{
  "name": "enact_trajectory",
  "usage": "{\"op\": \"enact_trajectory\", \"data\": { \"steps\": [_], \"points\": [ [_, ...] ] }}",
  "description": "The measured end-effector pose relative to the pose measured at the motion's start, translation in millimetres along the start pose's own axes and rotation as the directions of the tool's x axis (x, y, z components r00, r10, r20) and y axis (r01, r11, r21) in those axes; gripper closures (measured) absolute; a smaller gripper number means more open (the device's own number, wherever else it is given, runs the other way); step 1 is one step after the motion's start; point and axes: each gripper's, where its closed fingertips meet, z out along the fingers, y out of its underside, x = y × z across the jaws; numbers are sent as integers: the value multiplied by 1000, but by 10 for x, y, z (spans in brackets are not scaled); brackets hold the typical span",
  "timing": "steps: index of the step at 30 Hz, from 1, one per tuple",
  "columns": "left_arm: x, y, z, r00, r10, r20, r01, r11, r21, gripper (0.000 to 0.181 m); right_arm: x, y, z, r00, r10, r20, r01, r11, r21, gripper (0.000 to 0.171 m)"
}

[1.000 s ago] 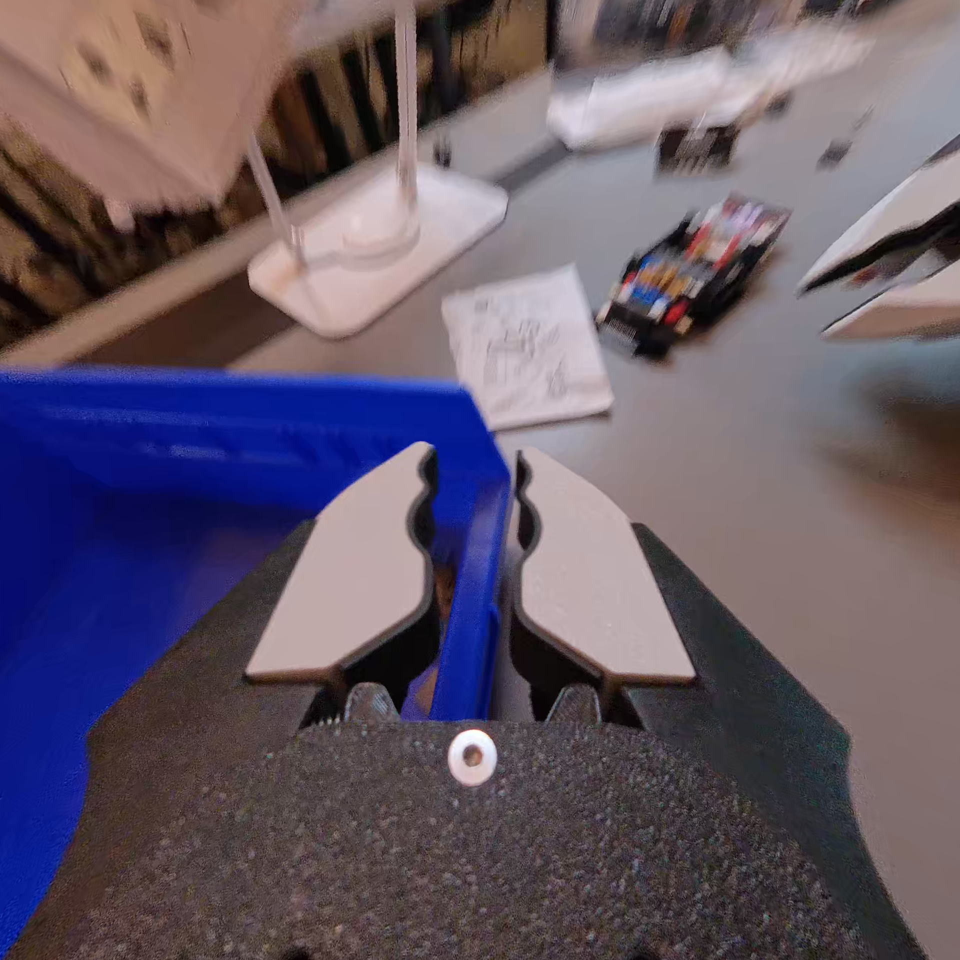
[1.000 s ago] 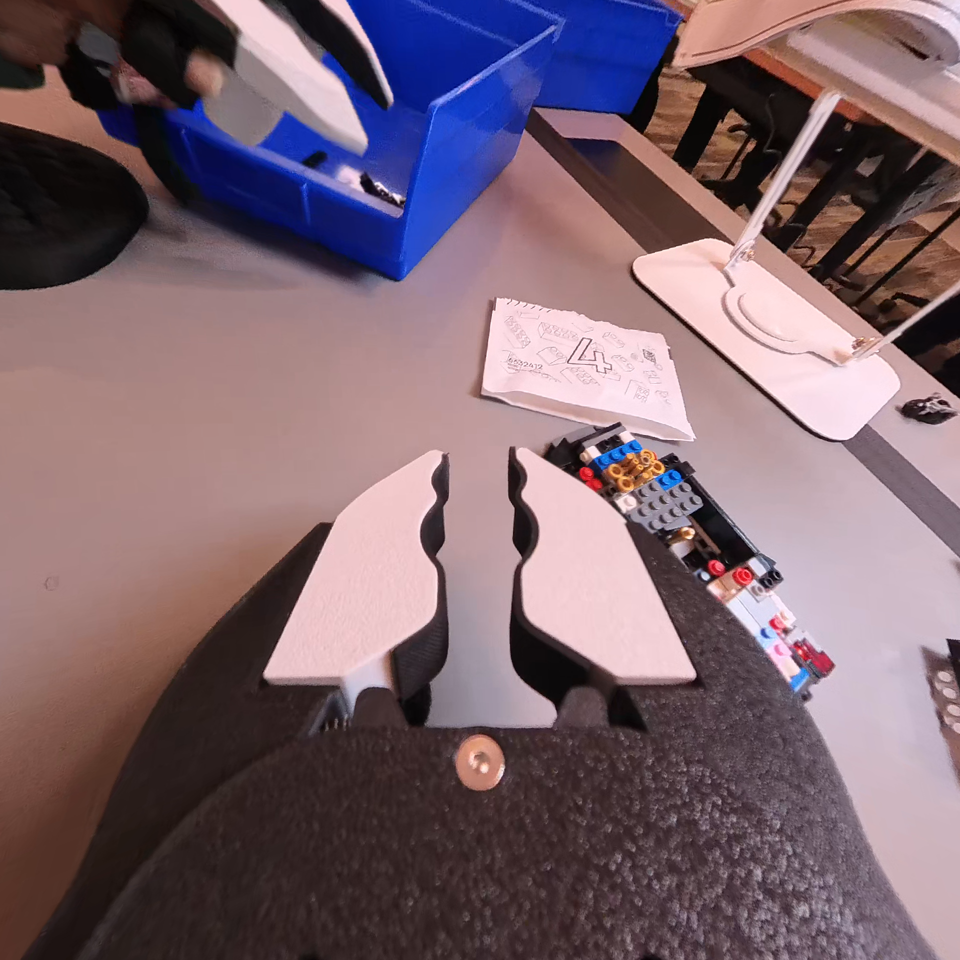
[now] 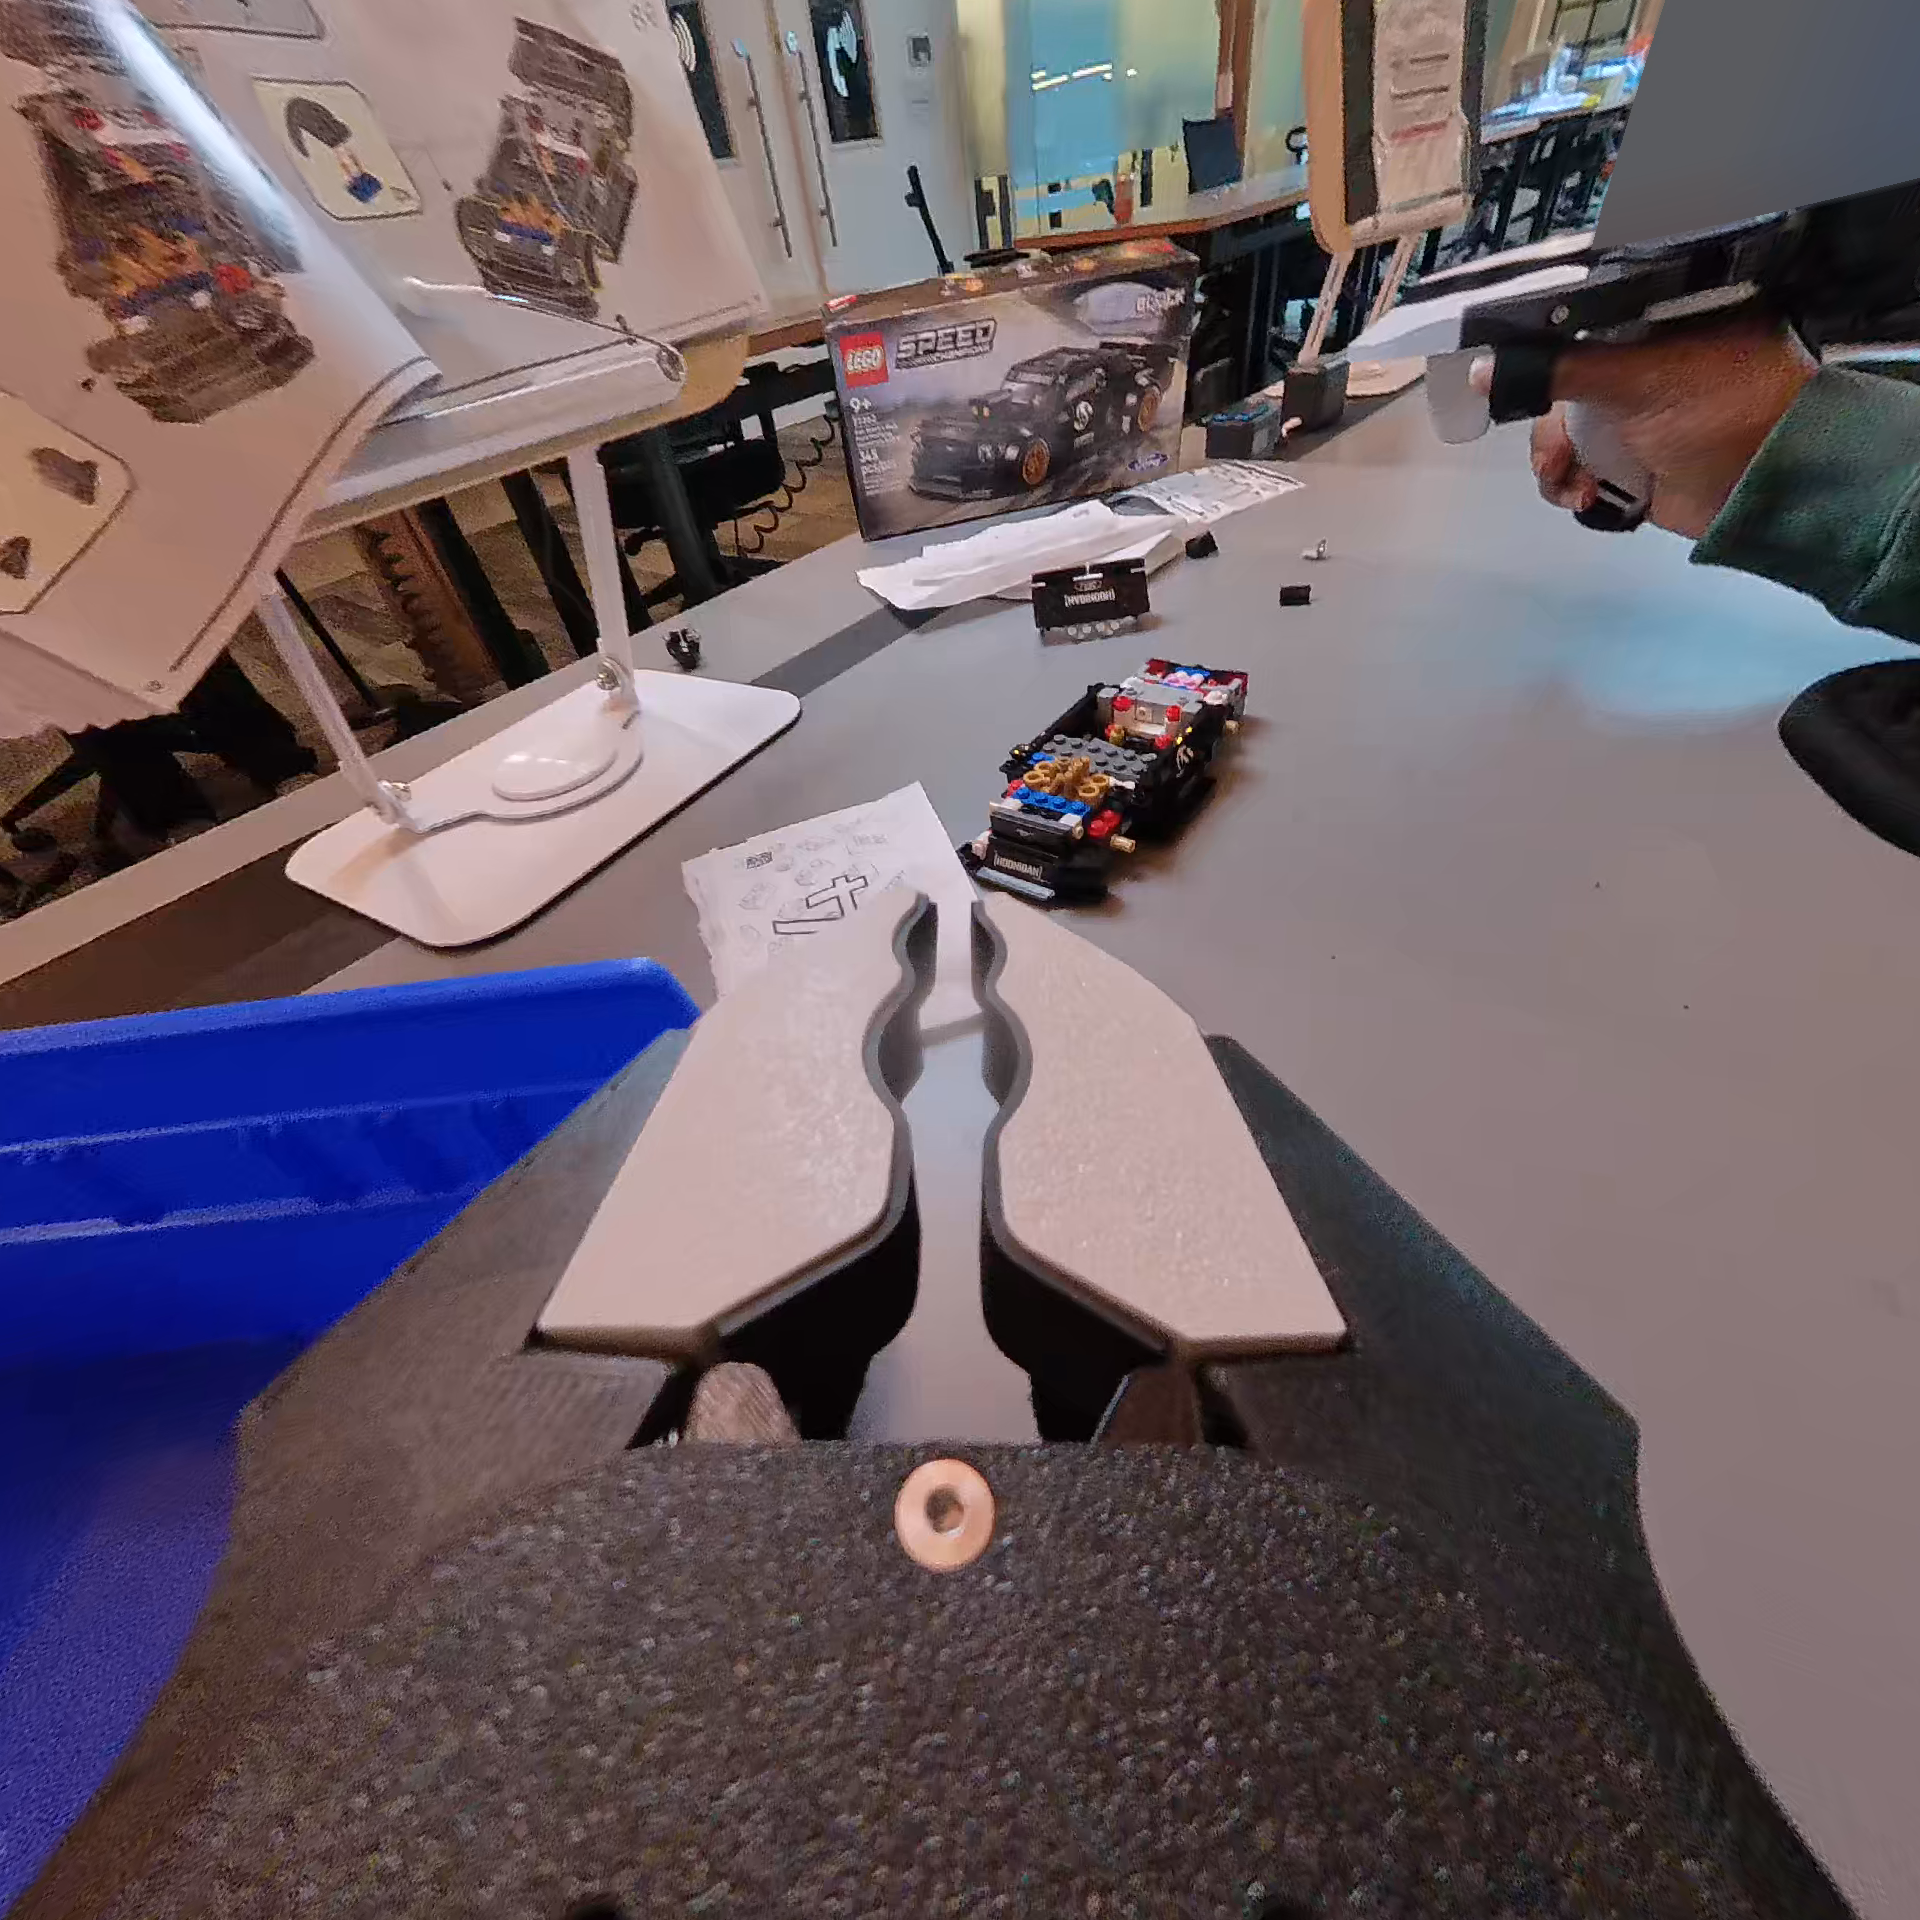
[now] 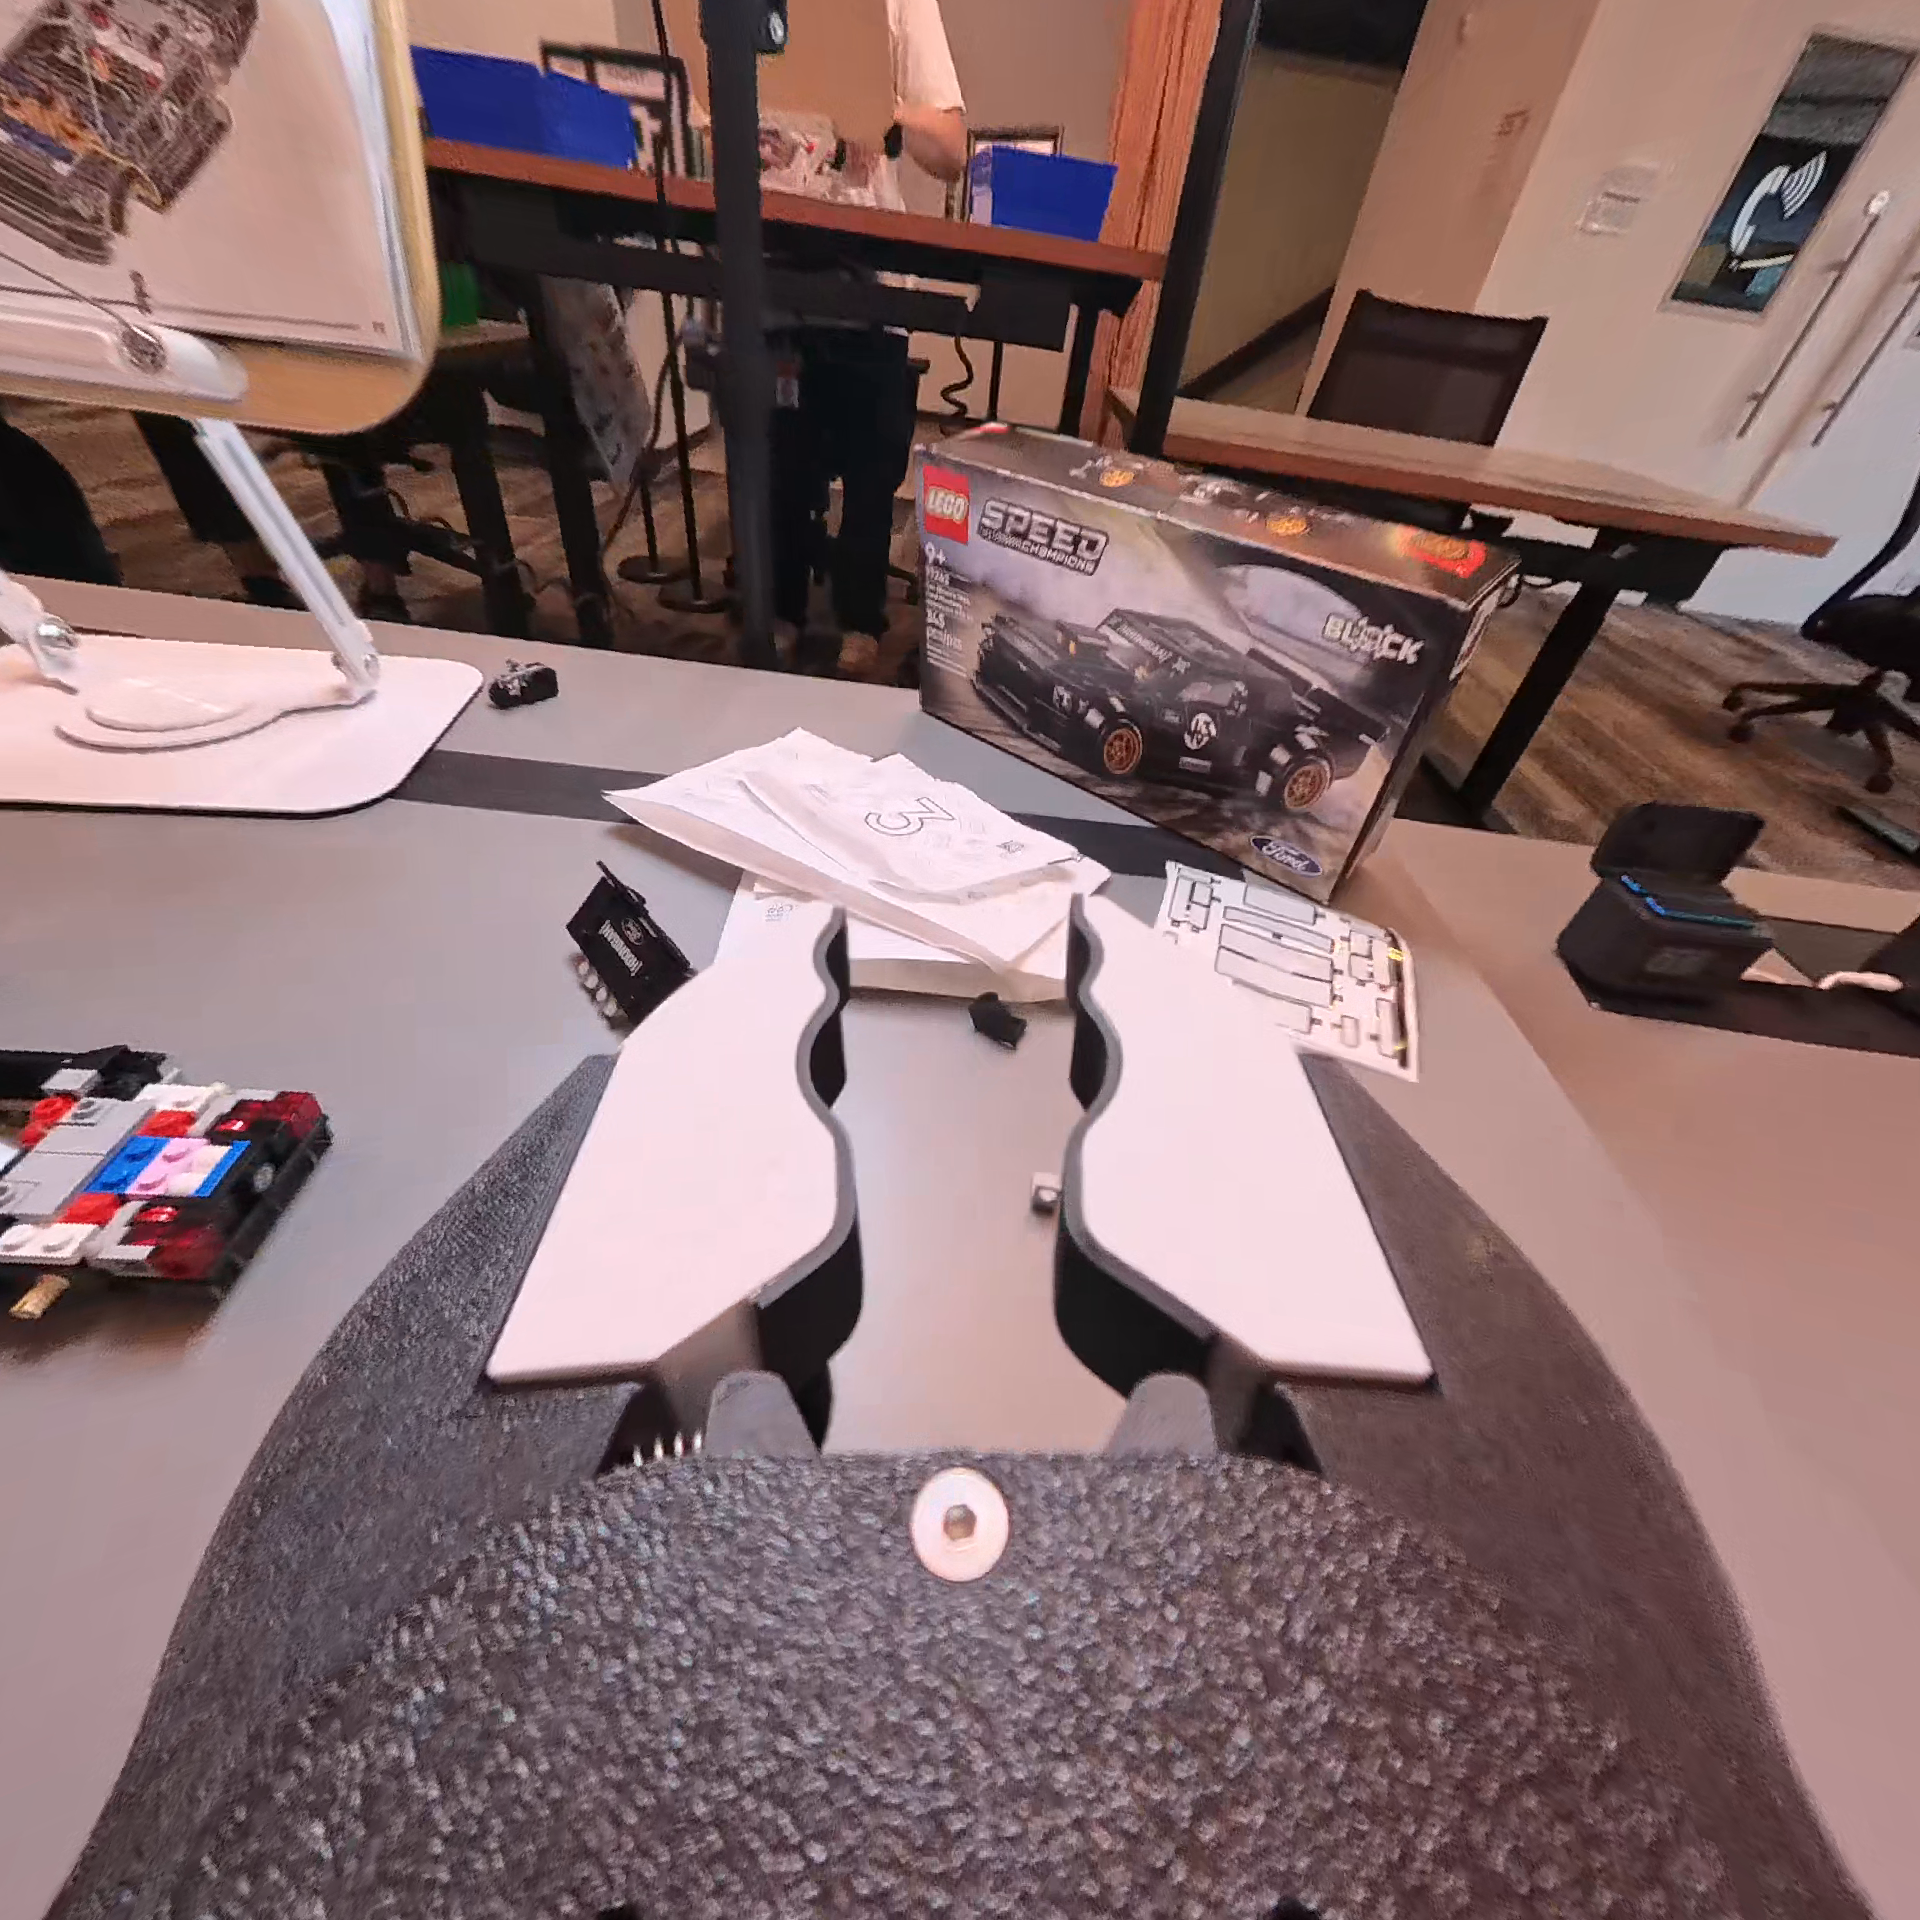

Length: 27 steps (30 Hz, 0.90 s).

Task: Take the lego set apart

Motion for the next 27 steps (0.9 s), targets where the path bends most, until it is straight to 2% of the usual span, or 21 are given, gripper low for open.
{"op": "enact_trajectory", "data": {
  "steps": [6,21,27],
  "points": [
    [78,3,111,991,136,14,-136,991,8,165,-158,47,68,998,-35,45,35,999,-9,128],
    [-7,-12,38,997,73,38,-74,997,16,159,-241,141,70,995,-49,87,54,997,-50,128],
    [-9,-21,14,995,90,41,-91,996,16,160,-233,130,58,995,-15,96,21,998,-58,137]
  ]
}}
